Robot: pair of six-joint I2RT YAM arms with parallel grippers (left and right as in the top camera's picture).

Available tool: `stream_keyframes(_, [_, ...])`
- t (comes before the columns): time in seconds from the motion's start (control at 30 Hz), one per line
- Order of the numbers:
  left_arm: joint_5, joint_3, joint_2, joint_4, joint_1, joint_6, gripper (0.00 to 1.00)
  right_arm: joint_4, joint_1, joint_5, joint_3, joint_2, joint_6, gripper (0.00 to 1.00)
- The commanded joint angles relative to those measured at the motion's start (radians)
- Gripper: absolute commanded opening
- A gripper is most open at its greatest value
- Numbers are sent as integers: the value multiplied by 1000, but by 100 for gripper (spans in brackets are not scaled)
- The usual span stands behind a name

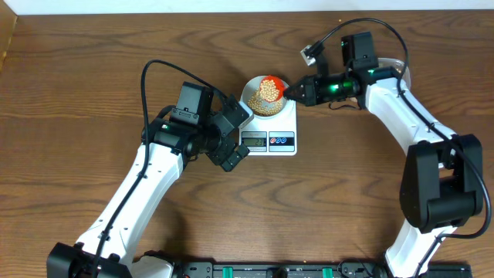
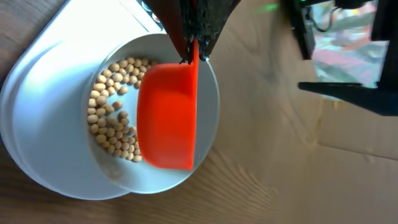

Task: Scoop item into bowl and weigh 50g on scale
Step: 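Tilt the scoop with the right gripper to pour soybeans into bowl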

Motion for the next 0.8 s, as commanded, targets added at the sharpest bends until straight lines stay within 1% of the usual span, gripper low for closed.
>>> stream_keyframes(0.0, [-2,23,-13,-3,-1,16,98,-1,12,46,14,-50,-40,1])
stream_keyframes(0.3, [-2,23,-13,-3,-1,17,98,-2,47,173,15,-93,-60,1])
stream_keyframes(0.77, [-2,23,-13,-3,-1,16,98,-3,87,295,15,-98,-75,1])
